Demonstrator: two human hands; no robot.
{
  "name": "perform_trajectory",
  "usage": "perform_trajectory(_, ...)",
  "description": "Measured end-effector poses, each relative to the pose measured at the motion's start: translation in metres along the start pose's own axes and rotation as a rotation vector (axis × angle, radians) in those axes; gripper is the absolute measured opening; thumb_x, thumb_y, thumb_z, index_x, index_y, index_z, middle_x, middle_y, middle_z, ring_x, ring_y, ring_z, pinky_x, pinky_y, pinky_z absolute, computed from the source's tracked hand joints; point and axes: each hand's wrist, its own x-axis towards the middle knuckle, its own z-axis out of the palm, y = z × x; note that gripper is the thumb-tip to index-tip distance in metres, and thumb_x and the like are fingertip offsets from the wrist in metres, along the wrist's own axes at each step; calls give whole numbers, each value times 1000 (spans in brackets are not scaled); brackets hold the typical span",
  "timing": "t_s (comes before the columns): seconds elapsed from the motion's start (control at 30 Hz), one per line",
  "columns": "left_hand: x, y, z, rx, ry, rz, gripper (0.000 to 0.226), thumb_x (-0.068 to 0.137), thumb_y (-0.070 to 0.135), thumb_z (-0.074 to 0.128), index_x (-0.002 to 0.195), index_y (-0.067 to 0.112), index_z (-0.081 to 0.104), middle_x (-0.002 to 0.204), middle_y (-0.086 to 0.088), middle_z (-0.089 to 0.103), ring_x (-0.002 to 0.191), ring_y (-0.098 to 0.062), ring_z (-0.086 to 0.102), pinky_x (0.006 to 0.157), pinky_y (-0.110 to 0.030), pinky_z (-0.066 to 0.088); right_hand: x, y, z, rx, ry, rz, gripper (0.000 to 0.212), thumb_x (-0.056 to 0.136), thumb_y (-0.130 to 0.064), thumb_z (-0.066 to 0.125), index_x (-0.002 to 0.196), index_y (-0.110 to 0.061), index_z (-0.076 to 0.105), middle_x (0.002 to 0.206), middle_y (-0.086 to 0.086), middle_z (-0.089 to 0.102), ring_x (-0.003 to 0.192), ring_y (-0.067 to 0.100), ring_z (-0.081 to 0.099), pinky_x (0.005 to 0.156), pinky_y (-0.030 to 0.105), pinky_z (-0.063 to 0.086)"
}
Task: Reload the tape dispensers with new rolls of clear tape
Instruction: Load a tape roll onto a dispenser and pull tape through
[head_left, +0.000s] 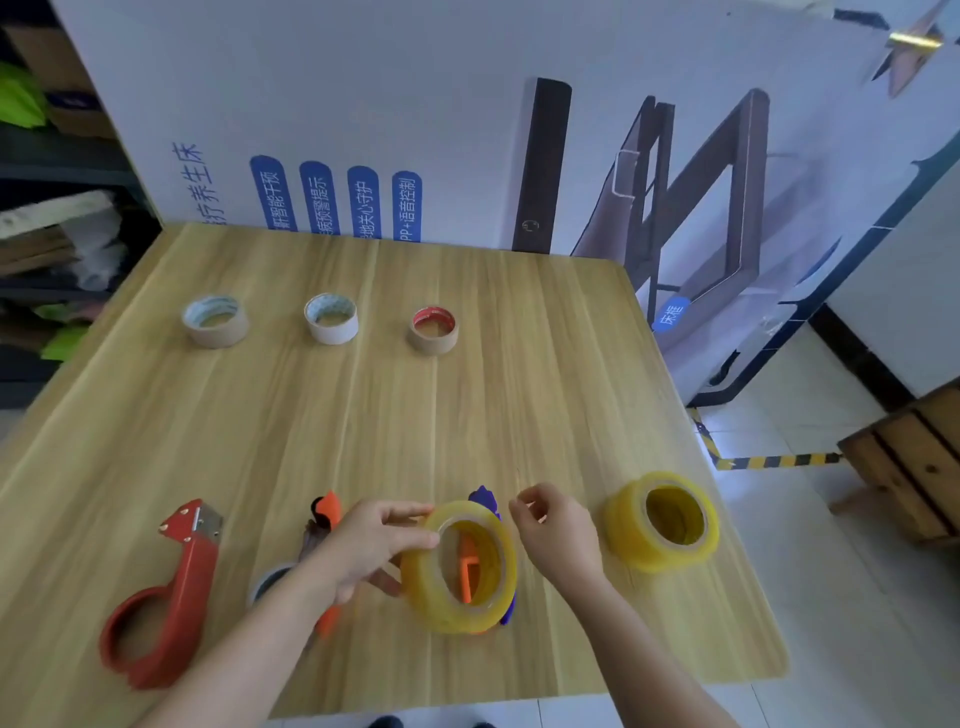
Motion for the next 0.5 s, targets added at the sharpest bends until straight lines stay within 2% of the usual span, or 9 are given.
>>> perform_trajectory(0.07,4,-8,2,72,-39,-38,36,77,14,77,110,26,67,94,-9,72,73,-21,64,59,-38,55,4,11,13,-87,-175,85,32,92,-40,55,116,-20,63,99,-6,65,84,13,57,64,25,41)
perform_trajectory(0.17,10,-14,3,116,-50,-79,30,80,16,74,106,29,66,93,-10,72,73,-21,65,62,-39,56,7,16,24,-203,-282,113,30,90,-35,55,114,-21,65,102,-2,68,88,15,62,67,29,50)
perform_trajectory(0.27,16,-14,-2,146,-84,-108,33,82,15,72,112,27,65,86,-10,72,67,-20,66,56,-36,55,10,19,27,-333,-287,99,22,88,-22,52,102,-21,69,94,0,70,81,19,64,66,31,55)
perform_trajectory(0.33,20,-13,-6,182,-108,-123,33,82,15,71,112,27,65,83,-9,72,66,-19,67,55,-35,55,12,22,25,-410,-246,41,28,89,-15,47,104,-24,69,96,1,68,87,21,64,64,30,51)
perform_trajectory(0.4,24,-10,-7,208,-117,-119,31,82,15,71,109,29,66,82,-7,71,67,-18,66,57,-35,55,14,22,23,-439,-213,-17,31,91,-16,46,108,-28,69,103,0,66,93,22,62,64,29,48)
perform_trajectory(0.5,29,-8,-2,196,-137,-97,31,82,16,72,108,30,67,86,-4,71,70,-17,65,55,-33,53,18,23,22,-392,-217,-16,29,92,-21,49,111,-30,69,104,-1,67,93,20,62,65,29,50)
